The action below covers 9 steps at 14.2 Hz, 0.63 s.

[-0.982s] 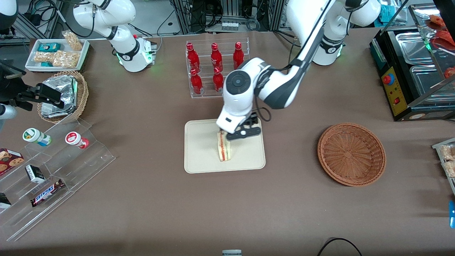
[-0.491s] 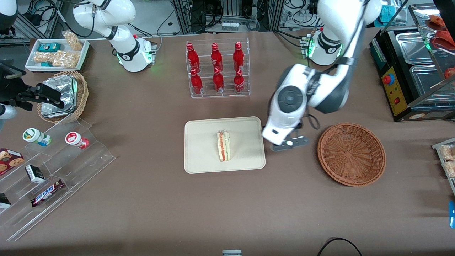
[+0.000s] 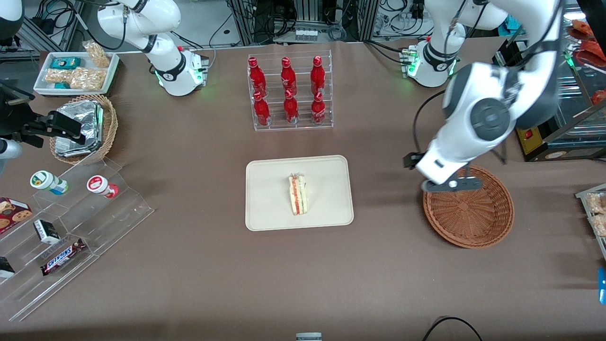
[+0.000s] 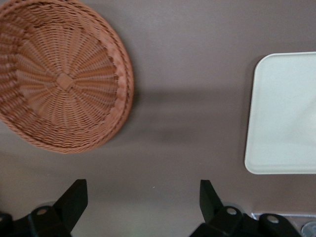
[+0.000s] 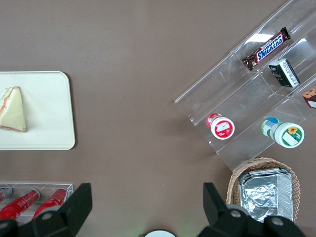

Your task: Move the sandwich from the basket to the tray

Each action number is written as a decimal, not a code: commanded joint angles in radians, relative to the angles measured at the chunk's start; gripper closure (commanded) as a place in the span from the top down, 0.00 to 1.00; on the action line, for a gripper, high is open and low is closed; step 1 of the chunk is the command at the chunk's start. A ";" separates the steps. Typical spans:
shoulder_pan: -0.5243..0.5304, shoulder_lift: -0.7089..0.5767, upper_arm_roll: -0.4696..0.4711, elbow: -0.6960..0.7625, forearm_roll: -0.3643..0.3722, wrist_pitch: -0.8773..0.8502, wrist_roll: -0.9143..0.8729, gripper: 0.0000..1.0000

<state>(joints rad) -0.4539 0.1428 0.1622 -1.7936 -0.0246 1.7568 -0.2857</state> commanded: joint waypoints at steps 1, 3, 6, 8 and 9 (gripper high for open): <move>0.117 -0.083 -0.054 0.002 0.014 -0.084 0.147 1.00; 0.236 -0.107 -0.128 0.037 0.014 -0.135 0.230 1.00; 0.392 -0.124 -0.234 0.101 0.014 -0.180 0.304 1.00; 0.466 -0.137 -0.271 0.126 0.014 -0.184 0.333 1.00; 0.494 -0.147 -0.283 0.131 0.014 -0.184 0.348 1.00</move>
<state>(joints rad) -0.0232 0.0143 -0.0788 -1.6854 -0.0213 1.5968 0.0272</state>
